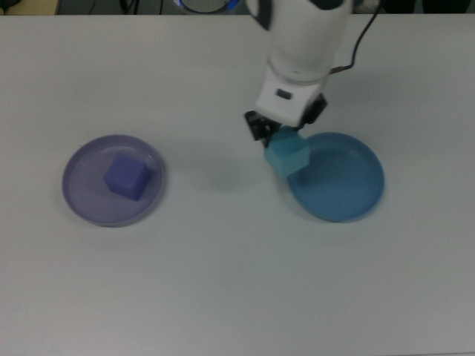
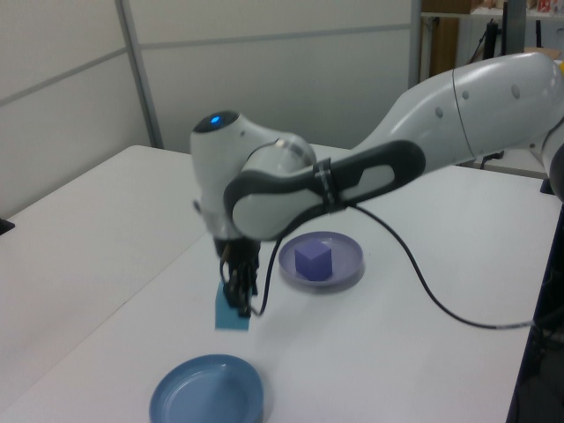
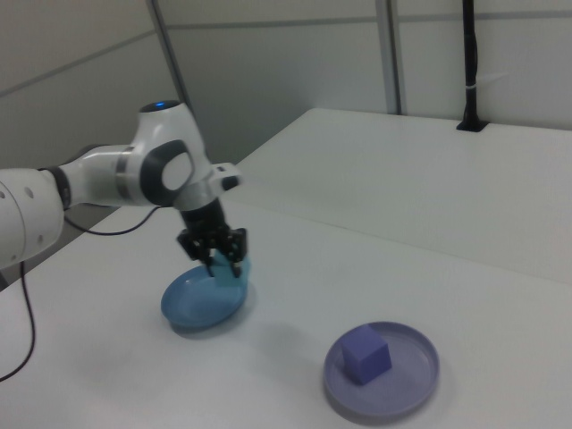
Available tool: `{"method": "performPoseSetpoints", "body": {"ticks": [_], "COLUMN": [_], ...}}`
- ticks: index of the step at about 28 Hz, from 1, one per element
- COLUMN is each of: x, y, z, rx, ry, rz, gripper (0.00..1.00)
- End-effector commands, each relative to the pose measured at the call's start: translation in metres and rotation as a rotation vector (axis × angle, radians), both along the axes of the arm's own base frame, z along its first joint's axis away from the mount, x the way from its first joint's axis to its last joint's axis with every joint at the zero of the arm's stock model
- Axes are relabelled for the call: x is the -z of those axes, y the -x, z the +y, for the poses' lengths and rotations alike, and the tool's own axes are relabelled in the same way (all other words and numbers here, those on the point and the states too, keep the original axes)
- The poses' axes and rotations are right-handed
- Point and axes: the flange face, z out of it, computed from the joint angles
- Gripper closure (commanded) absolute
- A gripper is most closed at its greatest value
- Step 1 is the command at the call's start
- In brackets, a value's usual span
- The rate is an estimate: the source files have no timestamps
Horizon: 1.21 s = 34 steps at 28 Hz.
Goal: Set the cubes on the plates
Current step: 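Grasp the light-blue cube and carry it onto the blue plate, then release the light-blue cube on the blue plate and raise the gripper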
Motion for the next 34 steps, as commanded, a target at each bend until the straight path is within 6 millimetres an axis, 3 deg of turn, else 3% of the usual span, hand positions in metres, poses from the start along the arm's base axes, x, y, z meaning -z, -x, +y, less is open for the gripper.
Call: {"method": "performPoseSetpoints", "body": {"ticks": [1, 2, 5, 11, 14, 15, 16, 21, 26, 31, 32, 34], "x": [0.026, 0.031, 0.044, 0.068, 0.078, 0.078, 0.078, 0.074, 0.036, -0.012, -0.025, -0.040], "y": [0.013, 0.015, 0.016, 0.011, 0.012, 0.013, 0.014, 0.014, 0.017, 0.013, 0.010, 0.007], "z": [0.046, 0.059, 0.075, 0.085, 0.095, 0.097, 0.099, 0.098, 0.084, 0.038, 0.016, -0.007], "rx": [-0.060, -0.048, -0.016, 0.016, 0.004, 0.002, 0.008, 0.043, 0.100, 0.189, 0.227, 0.261], "ry": [0.005, 0.003, 0.004, 0.007, 0.001, 0.000, -0.003, -0.007, -0.033, -0.064, -0.058, -0.052], "rz": [0.018, 0.004, -0.017, -0.040, -0.046, -0.047, -0.046, -0.046, -0.044, -0.030, -0.018, -0.014], "gripper": [0.82, 0.82, 0.82, 0.79, 0.45, 0.18, 0.00, 0.00, 0.00, 0.00, 0.00, 0.00]}}
